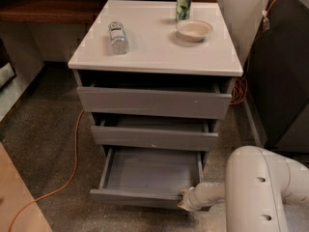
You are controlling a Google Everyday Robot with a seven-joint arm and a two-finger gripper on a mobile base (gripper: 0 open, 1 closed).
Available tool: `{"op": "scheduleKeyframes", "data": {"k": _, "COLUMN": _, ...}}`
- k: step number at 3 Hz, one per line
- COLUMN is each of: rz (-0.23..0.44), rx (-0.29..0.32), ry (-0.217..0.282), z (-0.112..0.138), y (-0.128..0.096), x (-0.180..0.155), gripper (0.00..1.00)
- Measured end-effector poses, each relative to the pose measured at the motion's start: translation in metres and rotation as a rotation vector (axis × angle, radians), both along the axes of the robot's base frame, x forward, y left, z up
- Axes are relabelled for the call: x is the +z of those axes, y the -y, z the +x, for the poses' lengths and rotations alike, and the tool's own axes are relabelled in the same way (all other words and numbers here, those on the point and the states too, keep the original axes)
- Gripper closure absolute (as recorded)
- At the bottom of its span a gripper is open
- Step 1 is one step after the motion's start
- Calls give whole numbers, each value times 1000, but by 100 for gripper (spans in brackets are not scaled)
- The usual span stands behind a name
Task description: Place blue plastic bottle into bottom drawer
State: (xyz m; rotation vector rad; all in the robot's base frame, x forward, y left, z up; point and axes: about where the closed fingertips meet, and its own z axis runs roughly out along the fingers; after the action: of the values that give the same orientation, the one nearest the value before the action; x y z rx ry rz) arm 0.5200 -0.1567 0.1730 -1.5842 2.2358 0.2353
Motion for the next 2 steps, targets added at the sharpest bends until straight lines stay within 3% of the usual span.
{"op": "scheduleKeyframes", "data": {"k": 2, "rz": 0, "rx": 0, "ry": 0, "z": 0, "y": 0, "x": 0, "gripper": 99}}
